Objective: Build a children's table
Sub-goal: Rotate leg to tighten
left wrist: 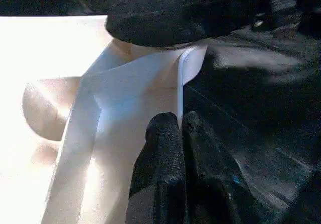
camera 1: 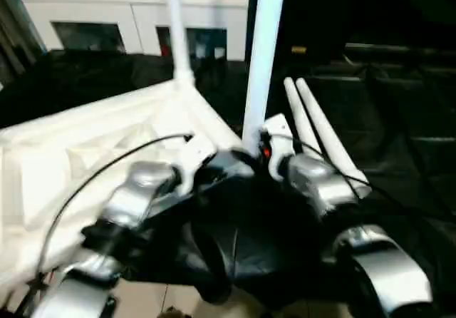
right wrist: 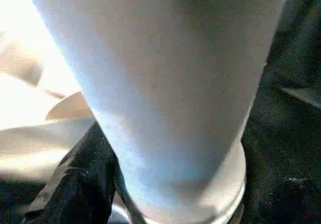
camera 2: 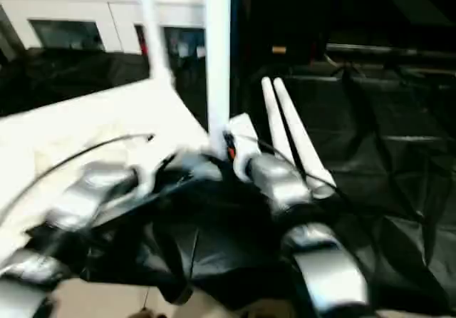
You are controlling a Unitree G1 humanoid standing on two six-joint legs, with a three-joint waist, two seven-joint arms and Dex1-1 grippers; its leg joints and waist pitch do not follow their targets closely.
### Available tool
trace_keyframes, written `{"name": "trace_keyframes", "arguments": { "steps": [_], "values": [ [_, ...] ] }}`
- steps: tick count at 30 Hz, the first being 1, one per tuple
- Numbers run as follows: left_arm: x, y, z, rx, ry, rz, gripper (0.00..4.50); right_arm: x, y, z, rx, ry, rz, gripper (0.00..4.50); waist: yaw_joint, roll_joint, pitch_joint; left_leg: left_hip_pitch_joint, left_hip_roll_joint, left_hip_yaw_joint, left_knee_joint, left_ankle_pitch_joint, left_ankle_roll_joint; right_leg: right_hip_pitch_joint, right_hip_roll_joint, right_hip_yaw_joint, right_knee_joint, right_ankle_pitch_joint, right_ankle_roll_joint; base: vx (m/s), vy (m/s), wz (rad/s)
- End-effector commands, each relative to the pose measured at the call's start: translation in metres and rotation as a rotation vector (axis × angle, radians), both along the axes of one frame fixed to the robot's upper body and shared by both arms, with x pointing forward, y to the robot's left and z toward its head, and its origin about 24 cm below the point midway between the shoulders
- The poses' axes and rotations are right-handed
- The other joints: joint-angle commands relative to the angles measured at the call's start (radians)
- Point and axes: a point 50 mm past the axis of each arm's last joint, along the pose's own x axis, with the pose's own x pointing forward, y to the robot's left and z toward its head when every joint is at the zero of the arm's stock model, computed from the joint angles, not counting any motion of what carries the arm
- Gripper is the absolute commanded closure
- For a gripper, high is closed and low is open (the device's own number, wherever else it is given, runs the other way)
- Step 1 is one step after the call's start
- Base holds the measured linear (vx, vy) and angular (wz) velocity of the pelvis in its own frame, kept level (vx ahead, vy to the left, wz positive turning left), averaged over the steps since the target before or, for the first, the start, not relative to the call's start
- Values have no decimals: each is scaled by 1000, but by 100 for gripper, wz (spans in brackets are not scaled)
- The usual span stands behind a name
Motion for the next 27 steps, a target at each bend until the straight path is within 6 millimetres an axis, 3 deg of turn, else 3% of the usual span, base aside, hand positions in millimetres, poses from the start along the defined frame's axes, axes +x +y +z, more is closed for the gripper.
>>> {"name": "trace_keyframes", "arguments": {
  "steps": [1,3,5,7,8,11,12,17,22,25,27],
  "values": [
    [10,-7,19,-37,-89,29,450,-13,26,-16,6,62,62,172,4,-1,-83,4,11,-1,-64,-185,13,57,-71,41,-76,-266,-187,0,0,0],
    [8,-9,19,-42,-95,1,450,-13,29,-14,10,43,73,117,4,-1,-85,2,11,1,-61,-158,28,60,-68,41,-67,-190,-206,27,3,0],
    [5,-11,18,-49,-90,-37,450,-11,33,-8,46,25,83,97,4,-1,-85,0,10,2,-60,-152,37,62,-69,42,-64,-162,-216,0,0,0],
    [2,-11,18,-48,-89,-61,450,-9,33,-4,36,-1,100,90,3,2,-84,2,11,2,-61,-161,40,61,-70,42,-66,-170,-222,0,0,0],
    [1,-10,18,-48,-88,-68,450,-8,33,-3,32,-11,104,63,2,2,-82,2,11,2,-62,-172,38,61,-70,42,-67,-182,-222,0,0,0],
    [-7,-8,18,-60,-90,-168,450,-8,29,3,16,-58,246,63,-2,2,-81,0,13,0,-64,-196,38,65,-72,41,-68,-207,-219,0,0,0],
    [-12,-7,19,-86,-82,-228,450,-9,25,6,2,-80,329,63,-3,7,-81,-1,13,-1,-63,-198,40,66,-71,41,-67,-204,-221,0,0,0],
    [-21,0,18,-85,-46,-323,450,-14,9,10,-26,-90,541,63,3,6,-79,4,18,5,-61,-202,56,61,-67,41,-65,-186,-243,0,0,0],
    [-34,12,16,-83,-9,-474,450,-22,-19,16,-28,-35,767,63,20,4,-81,4,21,6,-58,-192,76,62,-68,41,-63,-177,-251,0,0,0],
    [-37,19,15,-60,9,-521,450,-29,-29,13,-59,-1,864,63,32,5,-78,11,22,7,-59,-215,70,55,-68,42,-69,-228,-241,0,0,0],
    [-41,22,15,-55,24,-550,450,-32,-34,11,-68,22,904,63,34,3,-77,9,22,5,-62,-220,61,58,-68,41,-70,-255,-230,0,0,0]
  ]
}}
